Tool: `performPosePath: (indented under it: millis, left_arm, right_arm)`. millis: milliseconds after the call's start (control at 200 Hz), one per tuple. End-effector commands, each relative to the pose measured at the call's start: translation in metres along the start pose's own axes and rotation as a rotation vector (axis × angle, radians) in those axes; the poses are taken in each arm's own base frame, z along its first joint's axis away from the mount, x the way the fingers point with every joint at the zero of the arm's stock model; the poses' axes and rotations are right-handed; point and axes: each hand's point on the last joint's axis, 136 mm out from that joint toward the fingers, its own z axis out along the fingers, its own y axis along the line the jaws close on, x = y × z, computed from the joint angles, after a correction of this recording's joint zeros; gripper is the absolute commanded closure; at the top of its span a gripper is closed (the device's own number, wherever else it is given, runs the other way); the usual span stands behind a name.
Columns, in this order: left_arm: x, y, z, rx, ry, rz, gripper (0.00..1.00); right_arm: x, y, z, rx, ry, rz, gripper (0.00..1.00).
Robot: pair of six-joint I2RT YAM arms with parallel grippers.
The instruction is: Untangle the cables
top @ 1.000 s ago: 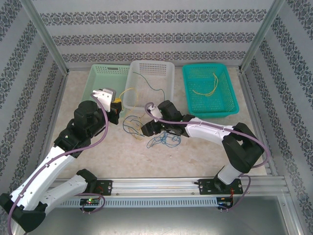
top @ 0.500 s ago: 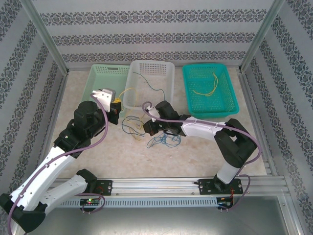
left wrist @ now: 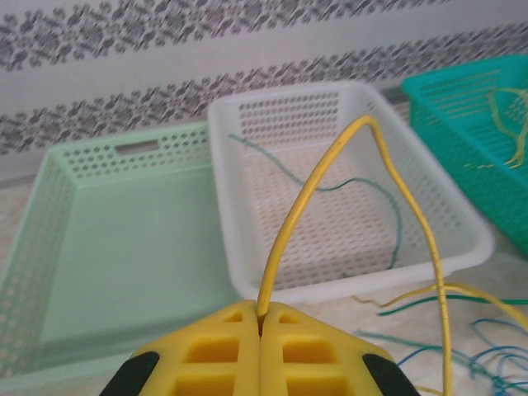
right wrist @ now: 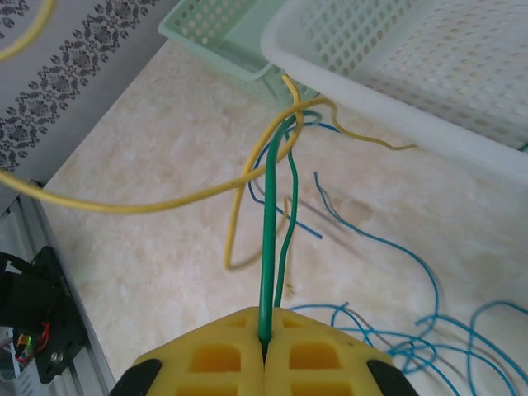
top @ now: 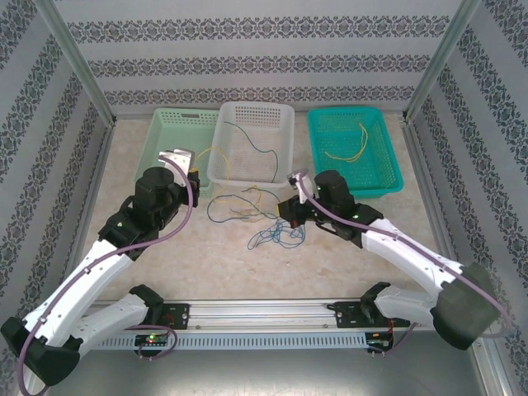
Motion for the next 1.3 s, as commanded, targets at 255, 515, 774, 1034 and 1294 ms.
performPosePath:
  millis: [255,515,774,1034,1294]
  left_arm:
    - [0.035,-0.002,0.011,0.019,0.123,0.019,0.95]
    - [0.077,-0.006,0.028,0.017,0.251,0.000,0.96]
    - [0.105,-0.029,0.029,0.144,0.307,-0.047,0.84]
    - [0.118,-0.023,0.032,0.101,0.363,-0.053,0.46]
    - [0.080,-0.047,0.025,0.182,0.255,0.075,0.29]
  right_arm:
    - [-0.002,-0.018,-0.074,0.058,-0.136,0.071,1.00]
    - [-0.001,0.006,-0.079,-0.073,-0.099,0.063,1.00]
    - [-0.031,0.011,-0.089,-0.072,-0.223,0.028,1.00]
    - [-0.057,0.011,-0.075,-0.075,-0.256,0.004,1.00]
    - [-0.080,0.006,-0.060,-0.068,-0.247,0.099,1.00]
